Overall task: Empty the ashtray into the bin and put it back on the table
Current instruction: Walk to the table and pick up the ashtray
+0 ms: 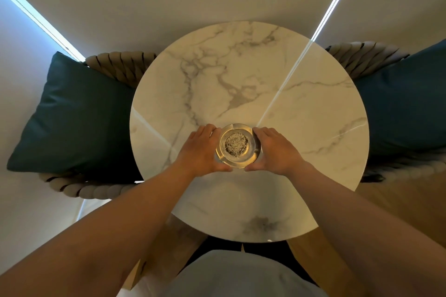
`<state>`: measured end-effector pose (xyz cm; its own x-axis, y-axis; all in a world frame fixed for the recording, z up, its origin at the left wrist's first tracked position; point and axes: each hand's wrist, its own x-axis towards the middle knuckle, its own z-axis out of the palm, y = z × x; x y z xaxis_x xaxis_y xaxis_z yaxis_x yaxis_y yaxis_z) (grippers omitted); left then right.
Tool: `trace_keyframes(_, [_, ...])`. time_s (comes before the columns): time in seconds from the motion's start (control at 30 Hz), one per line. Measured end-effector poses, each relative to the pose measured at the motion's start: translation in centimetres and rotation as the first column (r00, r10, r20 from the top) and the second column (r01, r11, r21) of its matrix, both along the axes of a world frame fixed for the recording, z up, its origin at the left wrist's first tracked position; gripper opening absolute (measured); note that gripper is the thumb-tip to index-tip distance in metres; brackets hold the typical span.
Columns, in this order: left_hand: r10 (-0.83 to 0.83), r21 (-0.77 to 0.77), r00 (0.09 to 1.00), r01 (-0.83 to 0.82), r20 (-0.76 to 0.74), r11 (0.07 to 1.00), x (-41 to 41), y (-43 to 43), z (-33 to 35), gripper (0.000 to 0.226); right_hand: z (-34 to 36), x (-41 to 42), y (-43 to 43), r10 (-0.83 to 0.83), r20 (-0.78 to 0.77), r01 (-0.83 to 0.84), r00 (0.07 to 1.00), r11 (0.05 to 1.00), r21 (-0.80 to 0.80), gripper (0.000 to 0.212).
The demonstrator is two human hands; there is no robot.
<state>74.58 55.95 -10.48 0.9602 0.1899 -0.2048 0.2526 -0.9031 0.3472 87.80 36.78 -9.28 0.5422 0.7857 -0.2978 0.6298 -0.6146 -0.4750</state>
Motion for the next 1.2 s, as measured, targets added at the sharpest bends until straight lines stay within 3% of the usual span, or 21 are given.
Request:
trace_keyframes(0.63, [-0.033,0.018,0.999,0.032,0.028,0.999,-6.7,-6.1,1.1,0.103,1.5,-6.9,-6.7,0.015,0.026,-0.015,1.0,1.0,0.015,0.098])
trace_keyframes(1.2, [0.122,0.006,0.987,-0.124,0.107,0.992,-19.0,-17.5,1.7,0.099,2.7,-15.6,-15.7,0.195,0.044,-0.196,0.98,0.981,0.009,0.099])
